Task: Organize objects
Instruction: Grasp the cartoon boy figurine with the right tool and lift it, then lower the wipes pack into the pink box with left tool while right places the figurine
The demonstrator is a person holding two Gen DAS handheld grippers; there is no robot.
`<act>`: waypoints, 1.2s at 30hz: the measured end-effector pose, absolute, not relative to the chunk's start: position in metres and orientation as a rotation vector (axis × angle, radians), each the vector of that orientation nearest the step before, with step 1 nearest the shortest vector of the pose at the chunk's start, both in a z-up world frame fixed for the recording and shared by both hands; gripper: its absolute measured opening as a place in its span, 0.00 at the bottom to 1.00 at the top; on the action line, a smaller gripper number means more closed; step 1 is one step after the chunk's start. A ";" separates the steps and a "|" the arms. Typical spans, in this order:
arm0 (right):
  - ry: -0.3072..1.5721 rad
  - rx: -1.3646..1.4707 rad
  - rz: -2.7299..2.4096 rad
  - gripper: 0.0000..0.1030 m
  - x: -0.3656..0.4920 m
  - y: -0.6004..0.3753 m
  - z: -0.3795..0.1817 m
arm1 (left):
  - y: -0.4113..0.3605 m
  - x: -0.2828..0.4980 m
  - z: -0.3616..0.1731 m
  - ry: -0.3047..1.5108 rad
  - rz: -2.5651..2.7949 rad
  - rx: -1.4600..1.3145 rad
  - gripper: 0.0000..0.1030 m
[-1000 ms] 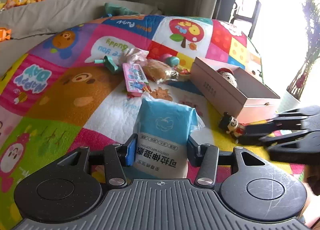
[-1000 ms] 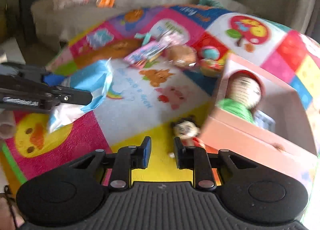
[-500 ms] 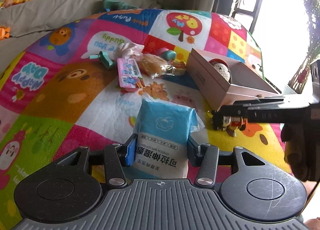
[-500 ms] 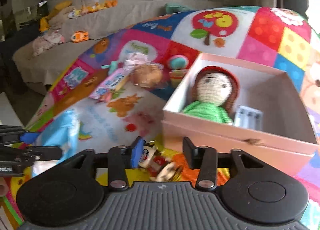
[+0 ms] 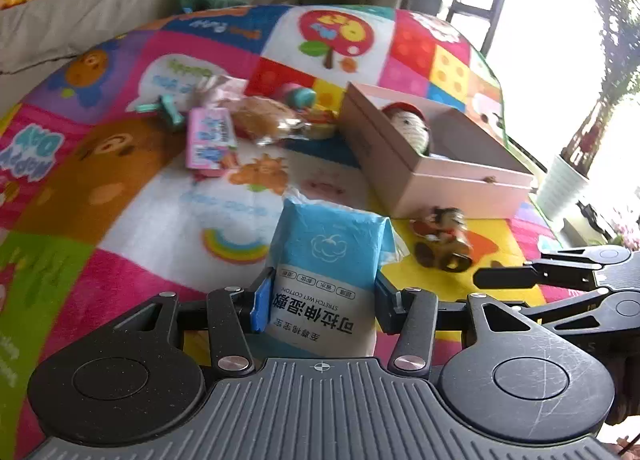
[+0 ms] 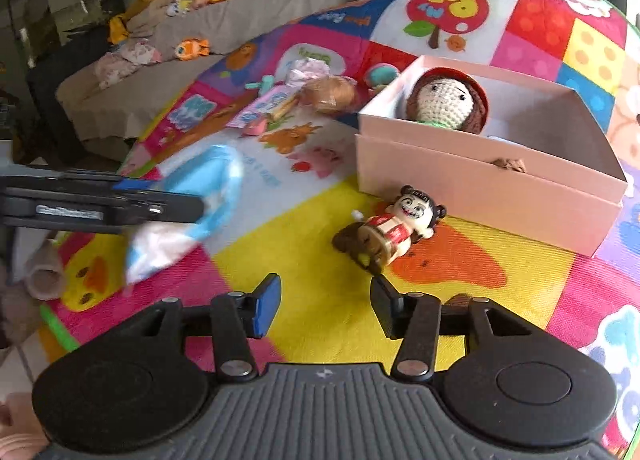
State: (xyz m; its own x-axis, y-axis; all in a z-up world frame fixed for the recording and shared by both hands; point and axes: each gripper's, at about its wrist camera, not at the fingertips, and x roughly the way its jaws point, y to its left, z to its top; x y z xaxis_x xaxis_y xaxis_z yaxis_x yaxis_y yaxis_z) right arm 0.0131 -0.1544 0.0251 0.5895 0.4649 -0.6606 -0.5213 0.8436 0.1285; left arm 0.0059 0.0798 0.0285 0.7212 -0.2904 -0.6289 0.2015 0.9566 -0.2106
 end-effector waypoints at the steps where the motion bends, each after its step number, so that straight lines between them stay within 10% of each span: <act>1: 0.733 -0.079 0.570 0.57 0.012 -0.155 0.026 | 0.076 0.006 0.029 0.717 -0.276 -0.122 0.53; 27: 0.588 -0.050 0.438 0.50 -0.022 -0.200 0.052 | 0.044 -0.012 0.035 0.789 -0.320 -0.011 0.52; 36: 0.395 0.062 0.312 0.50 -0.057 -0.266 0.065 | -0.009 0.021 0.112 0.715 -0.437 -0.102 0.52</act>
State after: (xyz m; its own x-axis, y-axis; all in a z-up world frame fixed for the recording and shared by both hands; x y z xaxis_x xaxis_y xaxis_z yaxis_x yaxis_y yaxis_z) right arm -0.0574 -0.2655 0.0654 0.8760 0.3107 -0.3690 -0.2865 0.9505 0.1201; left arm 0.0215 -0.0089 0.1120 0.6694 -0.4212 -0.6119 0.3526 0.9052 -0.2374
